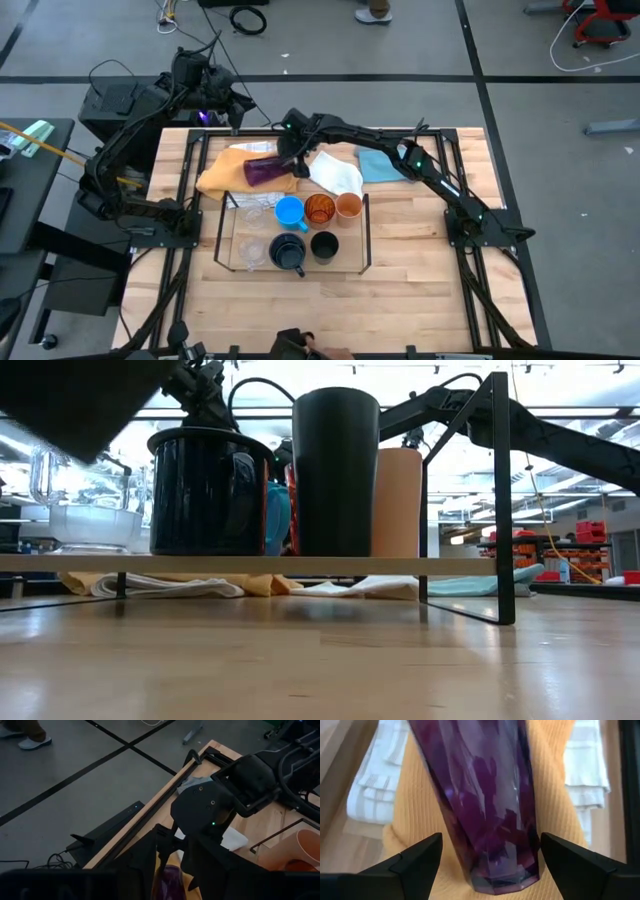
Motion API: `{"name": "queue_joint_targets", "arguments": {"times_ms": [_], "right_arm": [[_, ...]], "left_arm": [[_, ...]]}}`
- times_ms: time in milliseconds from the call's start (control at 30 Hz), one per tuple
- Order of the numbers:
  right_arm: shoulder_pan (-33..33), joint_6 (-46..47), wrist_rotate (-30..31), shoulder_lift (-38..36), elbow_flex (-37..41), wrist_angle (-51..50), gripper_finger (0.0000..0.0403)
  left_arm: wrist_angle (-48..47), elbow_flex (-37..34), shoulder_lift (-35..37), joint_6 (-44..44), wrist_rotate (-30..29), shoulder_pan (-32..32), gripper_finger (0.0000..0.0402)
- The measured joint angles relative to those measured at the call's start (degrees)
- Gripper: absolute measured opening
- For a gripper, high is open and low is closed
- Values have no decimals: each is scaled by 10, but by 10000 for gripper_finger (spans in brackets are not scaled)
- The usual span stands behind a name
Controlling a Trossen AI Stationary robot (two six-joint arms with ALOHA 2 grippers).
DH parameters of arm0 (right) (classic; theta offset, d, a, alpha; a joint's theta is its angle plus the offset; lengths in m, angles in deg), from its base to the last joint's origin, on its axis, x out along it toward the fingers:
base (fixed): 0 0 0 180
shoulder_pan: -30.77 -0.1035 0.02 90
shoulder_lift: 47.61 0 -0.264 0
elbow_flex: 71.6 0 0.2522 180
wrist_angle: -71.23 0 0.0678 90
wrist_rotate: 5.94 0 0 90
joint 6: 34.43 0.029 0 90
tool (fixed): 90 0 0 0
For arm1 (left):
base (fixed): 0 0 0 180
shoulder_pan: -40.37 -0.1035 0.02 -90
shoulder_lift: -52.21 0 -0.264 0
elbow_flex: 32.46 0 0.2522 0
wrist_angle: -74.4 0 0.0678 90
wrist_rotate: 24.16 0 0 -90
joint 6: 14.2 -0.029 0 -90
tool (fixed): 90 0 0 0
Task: Stack small to large cups/mugs on shelf
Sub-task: Put the purple cup on the shelf
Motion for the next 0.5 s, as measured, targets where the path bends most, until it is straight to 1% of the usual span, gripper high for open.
{"name": "queue_joint_targets", "arguments": {"times_ms": [133,333,433,500], "right_arm": [[-2,-8,3,0,0,-10,340],[-4,-7,14,0,0,-18,323],[-7,-7,20,0,0,-18,299],[-7,-8,22,0,0,-18,275]], "left_arm": [[0,0,0,0,0,0,125],[2,0,0,0,0,0,117],[2,0,0,0,0,0,117],[2,0,0,0,0,0,119]]}}
